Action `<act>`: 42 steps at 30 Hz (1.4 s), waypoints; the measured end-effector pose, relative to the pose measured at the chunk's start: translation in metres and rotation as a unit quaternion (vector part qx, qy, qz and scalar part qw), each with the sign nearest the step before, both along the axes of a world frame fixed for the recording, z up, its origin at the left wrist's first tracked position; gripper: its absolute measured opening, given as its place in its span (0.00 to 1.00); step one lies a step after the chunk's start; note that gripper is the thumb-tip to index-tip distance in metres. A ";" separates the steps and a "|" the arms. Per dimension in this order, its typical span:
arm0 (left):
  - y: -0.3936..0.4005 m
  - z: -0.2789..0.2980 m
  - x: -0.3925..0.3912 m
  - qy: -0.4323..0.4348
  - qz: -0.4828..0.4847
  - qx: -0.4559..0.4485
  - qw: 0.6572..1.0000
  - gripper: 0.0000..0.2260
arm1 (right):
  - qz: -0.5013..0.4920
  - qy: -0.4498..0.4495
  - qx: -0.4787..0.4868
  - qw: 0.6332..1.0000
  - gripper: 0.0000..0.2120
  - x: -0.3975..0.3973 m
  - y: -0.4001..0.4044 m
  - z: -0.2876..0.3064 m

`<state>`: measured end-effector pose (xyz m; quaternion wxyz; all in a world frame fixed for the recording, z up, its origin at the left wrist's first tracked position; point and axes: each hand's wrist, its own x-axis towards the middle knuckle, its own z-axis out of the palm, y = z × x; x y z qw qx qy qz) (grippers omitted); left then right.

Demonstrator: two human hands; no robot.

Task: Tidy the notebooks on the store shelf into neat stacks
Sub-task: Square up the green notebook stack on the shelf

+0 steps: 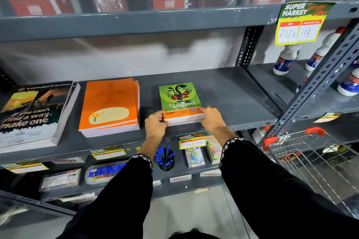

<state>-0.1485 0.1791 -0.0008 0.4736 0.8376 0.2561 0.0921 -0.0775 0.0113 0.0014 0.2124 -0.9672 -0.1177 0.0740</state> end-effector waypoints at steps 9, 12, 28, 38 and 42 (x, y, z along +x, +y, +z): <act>0.003 -0.001 0.002 0.001 -0.002 0.003 1.000 0.21 | -0.002 -0.005 0.002 1.000 0.18 0.001 -0.002 -0.004; 0.002 -0.002 0.000 0.006 -0.010 0.011 1.000 0.21 | 0.000 -0.006 -0.002 1.000 0.18 0.003 -0.002 -0.005; 0.005 -0.002 -0.004 0.034 -0.050 0.104 0.993 0.21 | 0.055 -0.006 -0.056 0.997 0.14 0.014 -0.011 -0.001; 0.006 0.003 -0.001 0.038 -0.045 0.082 0.995 0.20 | 0.064 0.024 -0.005 0.998 0.15 0.020 -0.016 0.008; 0.006 0.005 0.000 0.043 -0.040 0.078 0.995 0.19 | 0.059 0.023 -0.004 0.998 0.15 0.021 -0.015 0.008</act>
